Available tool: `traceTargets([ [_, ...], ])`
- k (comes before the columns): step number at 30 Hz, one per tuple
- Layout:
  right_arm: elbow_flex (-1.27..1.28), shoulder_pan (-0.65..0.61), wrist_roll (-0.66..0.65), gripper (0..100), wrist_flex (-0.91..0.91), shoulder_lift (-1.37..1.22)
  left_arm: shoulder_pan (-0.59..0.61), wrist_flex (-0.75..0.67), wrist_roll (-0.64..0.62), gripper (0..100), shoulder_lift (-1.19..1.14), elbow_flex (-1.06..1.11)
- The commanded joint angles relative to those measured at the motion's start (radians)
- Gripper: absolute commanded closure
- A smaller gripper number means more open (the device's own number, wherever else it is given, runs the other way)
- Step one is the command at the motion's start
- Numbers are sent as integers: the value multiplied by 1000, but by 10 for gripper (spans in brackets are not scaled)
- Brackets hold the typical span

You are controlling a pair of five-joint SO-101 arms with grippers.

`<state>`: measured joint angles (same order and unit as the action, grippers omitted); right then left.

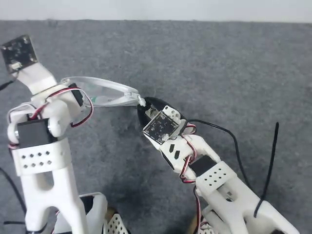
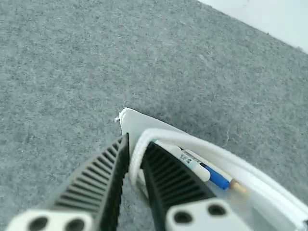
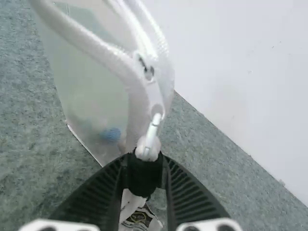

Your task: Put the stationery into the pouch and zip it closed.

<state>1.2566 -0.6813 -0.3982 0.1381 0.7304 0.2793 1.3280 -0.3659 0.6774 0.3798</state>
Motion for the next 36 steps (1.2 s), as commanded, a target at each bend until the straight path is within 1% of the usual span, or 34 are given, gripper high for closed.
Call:
traceTargets([
  [1, -35, 7, 2, 992, 18, 24, 0, -38, 12, 989, 29, -13],
  [4, 2, 7, -6, 992, 18, 87, 2, -38, 12, 987, 31, -13],
  [7, 58, 2, -97, 992, 16, 180, 2, -38, 11, 961, 28, -13],
  [11, 129, -12, -180, 992, 16, 283, 2, -32, 5, 829, 26, -12],
  [13, 160, -30, -210, 992, 16, 323, 2, -31, -29, 769, 26, -10],
  [15, 189, -59, -255, 992, 16, 354, 2, -37, -61, 732, 28, 7],
  [19, 238, -97, -328, 992, 16, 397, 0, -38, -68, 718, 26, 10],
  [23, 270, -125, -371, 992, 8, 432, -6, -38, -68, 717, 32, 7],
  [27, 267, -174, -400, 992, -125, 499, -8, -61, -66, 716, 32, -1],
  [29, 267, -200, -402, 992, -194, 550, -11, -68, -41, 716, 32, -2],
  [36, 269, -308, -402, 992, -440, 760, -163, -60, 84, 716, 32, 4],
])
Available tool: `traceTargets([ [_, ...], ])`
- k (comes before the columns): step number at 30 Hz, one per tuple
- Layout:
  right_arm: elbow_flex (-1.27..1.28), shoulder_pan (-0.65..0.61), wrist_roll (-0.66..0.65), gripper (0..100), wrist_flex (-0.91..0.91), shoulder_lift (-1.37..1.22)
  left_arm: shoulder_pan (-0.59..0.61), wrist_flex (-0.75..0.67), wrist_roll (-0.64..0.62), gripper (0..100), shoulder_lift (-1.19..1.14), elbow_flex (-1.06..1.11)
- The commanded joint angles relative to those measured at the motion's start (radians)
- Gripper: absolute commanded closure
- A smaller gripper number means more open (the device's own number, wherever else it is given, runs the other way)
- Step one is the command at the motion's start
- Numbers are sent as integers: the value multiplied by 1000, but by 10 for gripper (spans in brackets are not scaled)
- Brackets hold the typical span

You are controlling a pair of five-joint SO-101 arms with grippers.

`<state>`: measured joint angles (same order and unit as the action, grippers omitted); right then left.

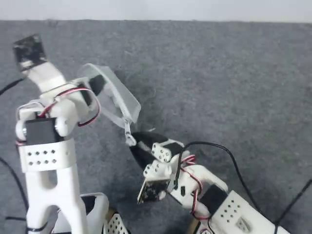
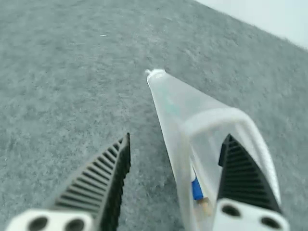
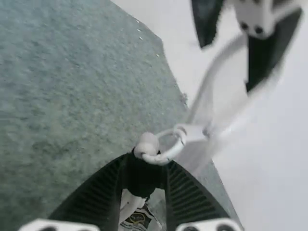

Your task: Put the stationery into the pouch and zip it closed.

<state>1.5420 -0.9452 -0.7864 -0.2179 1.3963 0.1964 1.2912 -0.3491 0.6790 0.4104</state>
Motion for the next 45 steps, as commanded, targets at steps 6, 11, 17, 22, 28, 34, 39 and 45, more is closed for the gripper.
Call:
traceTargets([
  [6, -12, -93, -14, 992, -183, 199, -198, 14, 167, 718, 31, -27],
  [11, -11, -117, -14, 992, -188, 199, -311, 44, 247, 720, 31, -27],
  [17, -9, -124, -14, 992, -189, 199, -422, 106, 365, 720, 32, -27],
  [22, 5, -124, -14, 992, -180, 199, -471, 161, 387, 720, 40, -41],
  [28, 5, -119, -14, 992, -179, 200, -508, 199, 384, 720, 173, -42],
  [34, 0, -91, -15, 992, -179, 208, -482, 215, 381, 719, 269, -21],
  [39, -14, -38, -14, 992, -177, 209, -477, 213, 381, 720, 330, 13],
  [45, -35, -4, -9, 992, -186, 209, -476, 172, 333, 720, 459, 76],
])
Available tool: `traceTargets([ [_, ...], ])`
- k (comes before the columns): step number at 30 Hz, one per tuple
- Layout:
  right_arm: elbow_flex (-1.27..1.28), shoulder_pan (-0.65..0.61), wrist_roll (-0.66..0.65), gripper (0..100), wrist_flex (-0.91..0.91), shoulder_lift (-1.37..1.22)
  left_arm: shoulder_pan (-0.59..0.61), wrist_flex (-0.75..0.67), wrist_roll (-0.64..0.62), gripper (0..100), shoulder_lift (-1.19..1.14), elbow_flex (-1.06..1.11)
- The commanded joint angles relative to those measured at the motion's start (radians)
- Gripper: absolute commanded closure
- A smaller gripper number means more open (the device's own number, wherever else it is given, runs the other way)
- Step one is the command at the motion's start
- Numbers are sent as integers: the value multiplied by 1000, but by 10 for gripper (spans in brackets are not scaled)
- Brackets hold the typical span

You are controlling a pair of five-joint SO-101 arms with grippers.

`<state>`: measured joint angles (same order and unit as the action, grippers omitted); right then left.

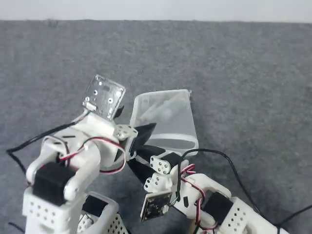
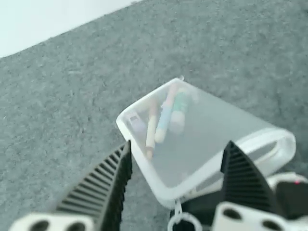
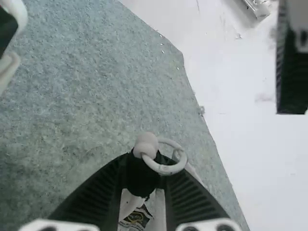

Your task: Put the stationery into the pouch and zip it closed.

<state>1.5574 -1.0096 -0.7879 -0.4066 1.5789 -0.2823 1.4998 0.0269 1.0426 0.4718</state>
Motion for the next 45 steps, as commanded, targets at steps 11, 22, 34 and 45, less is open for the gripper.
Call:
traceTargets([
  [11, -115, 214, 49, 992, 1, 27, 5, -160, -66, 720, 267, 182],
  [22, -175, 341, 184, 992, -1, 27, 5, -167, -68, 720, 304, 202],
  [34, -210, 417, 213, 992, 5, 28, -2, -293, -74, 719, 305, 337],
  [45, -230, 432, 170, 992, -137, 246, -5, -285, 8, 718, 305, 360],
])
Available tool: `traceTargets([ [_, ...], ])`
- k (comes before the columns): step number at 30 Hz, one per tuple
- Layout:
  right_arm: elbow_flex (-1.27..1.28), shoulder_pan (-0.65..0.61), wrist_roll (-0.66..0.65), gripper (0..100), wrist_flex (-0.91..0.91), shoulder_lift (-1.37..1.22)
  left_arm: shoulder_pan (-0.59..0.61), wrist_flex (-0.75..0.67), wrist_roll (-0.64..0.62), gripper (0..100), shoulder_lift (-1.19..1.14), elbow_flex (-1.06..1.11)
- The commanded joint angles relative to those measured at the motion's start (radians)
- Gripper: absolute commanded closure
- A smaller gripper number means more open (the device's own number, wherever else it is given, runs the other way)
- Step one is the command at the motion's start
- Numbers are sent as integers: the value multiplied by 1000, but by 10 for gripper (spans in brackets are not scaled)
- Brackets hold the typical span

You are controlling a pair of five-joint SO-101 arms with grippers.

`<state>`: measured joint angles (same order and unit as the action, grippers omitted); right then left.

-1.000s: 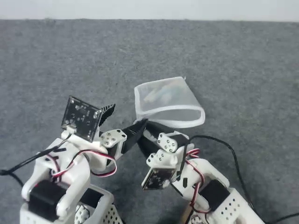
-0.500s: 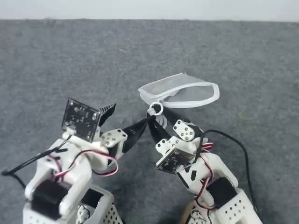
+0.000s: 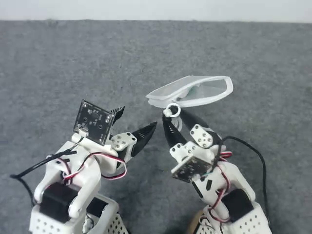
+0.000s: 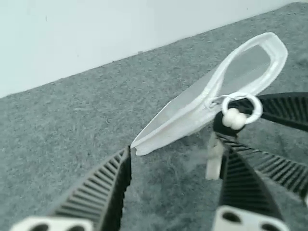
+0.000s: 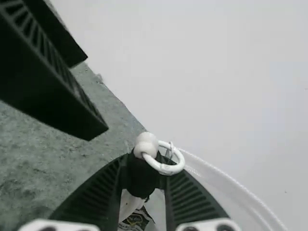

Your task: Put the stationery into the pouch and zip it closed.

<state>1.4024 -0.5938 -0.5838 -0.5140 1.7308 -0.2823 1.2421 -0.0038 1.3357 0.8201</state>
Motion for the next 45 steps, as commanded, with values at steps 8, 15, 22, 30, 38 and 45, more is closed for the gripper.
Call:
traceTargets([
  [8, -95, 8, -89, 992, -68, 85, -44, -143, 48, 719, 12, 128],
  [15, -124, -25, -89, 992, -120, 85, -138, -212, 83, 721, 12, 213],
  [22, -236, -116, -91, 992, -297, 85, -130, -229, 83, 721, 14, 223],
  [30, -244, -116, -172, 992, -340, 87, -37, -227, 109, 721, 14, 220],
  [38, -341, -124, -184, 992, -472, 87, -54, -227, 118, 721, 14, 223],
  [45, -388, -231, -190, 992, -572, 87, -110, -210, 120, 721, 14, 225],
])
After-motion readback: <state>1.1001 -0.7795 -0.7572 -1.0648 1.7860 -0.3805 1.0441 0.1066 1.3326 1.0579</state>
